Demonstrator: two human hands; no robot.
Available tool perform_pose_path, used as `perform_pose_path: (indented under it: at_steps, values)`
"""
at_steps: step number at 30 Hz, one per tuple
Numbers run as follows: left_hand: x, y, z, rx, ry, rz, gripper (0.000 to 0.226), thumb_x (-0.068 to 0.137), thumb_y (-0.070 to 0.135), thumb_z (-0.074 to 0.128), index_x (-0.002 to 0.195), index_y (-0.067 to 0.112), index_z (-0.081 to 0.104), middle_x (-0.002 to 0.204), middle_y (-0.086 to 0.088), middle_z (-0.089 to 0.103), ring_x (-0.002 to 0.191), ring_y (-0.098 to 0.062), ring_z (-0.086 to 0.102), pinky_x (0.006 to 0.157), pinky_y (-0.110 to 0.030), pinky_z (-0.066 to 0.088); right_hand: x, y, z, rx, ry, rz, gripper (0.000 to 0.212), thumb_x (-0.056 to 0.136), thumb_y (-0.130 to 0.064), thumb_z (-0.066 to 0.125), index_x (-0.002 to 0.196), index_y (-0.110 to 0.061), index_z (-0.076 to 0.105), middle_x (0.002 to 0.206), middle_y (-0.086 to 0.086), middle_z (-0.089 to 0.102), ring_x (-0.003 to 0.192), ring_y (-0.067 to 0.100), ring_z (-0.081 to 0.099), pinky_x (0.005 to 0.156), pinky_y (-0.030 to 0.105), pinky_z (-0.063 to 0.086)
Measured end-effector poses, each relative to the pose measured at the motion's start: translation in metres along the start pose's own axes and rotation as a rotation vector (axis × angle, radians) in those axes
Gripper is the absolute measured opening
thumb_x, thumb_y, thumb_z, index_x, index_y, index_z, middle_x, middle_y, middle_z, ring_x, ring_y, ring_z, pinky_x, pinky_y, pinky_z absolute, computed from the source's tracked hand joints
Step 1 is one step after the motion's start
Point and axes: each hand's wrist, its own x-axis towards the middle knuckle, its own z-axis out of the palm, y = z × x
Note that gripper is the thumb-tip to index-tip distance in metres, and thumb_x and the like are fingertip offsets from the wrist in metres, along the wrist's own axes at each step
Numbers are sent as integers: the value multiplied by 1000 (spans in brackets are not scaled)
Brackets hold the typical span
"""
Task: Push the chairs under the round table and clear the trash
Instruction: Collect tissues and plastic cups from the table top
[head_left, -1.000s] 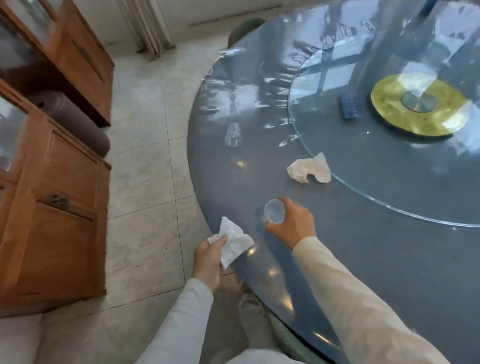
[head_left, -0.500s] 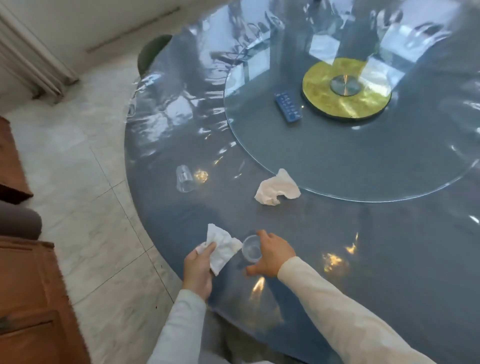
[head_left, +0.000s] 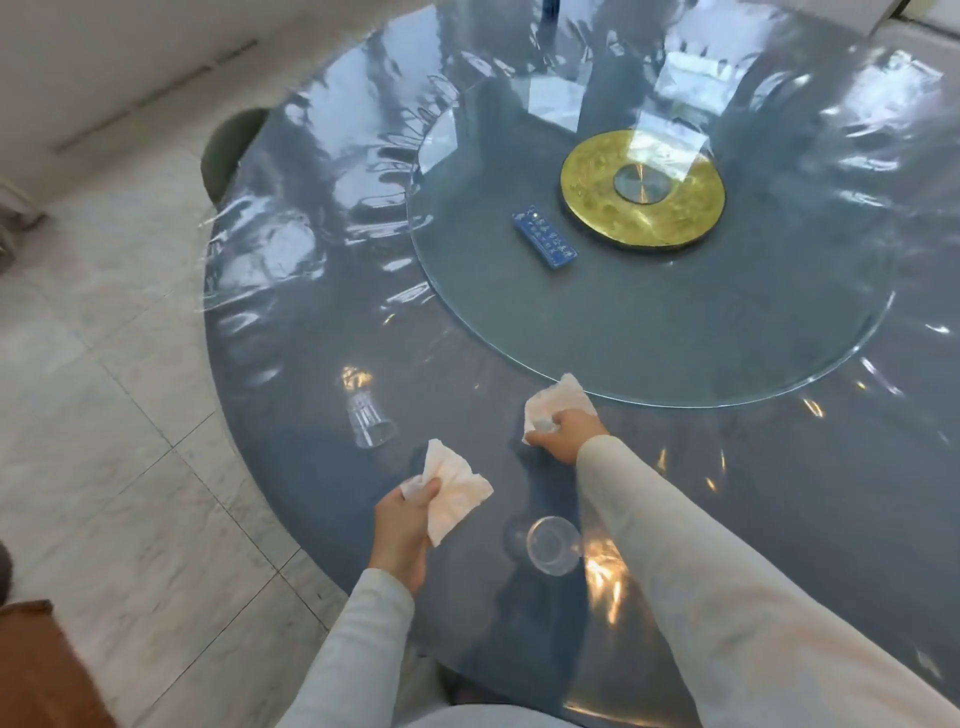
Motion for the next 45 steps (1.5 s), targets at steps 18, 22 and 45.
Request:
perform_pose_path:
  at_steps: [18, 22, 45]
  values:
    - [-26, 26, 16, -364, -213, -100, 39, 105, 29, 48, 133, 7, 64, 129, -16, 69, 110, -28, 67, 100, -40, 47, -105, -63, 46, 94, -51, -565, 21, 89, -30, 67, 104, -23, 79, 101, -3, 73, 85, 11, 58, 80, 23, 43]
    - [-29, 21, 4, -375, -222, -68, 39, 105, 18, 47, 139, 1, 57, 127, -18, 69, 112, -28, 68, 99, -39, 50, -110, -70, 53, 67, -74, -593, 13, 92, -27, 65, 82, -25, 72, 85, -1, 69, 81, 20, 60, 70, 24, 43]
    - [-40, -31, -125, -601, 474, -23, 23, 87, -1, 73, 109, 5, 71, 108, -17, 75, 97, -37, 72, 88, -46, 59, -10, -194, 153, 370, 102, -12, 100, 73, -53, 84, 152, -15, 35, 147, 14, 47, 134, 34, 48, 107, 43, 41]
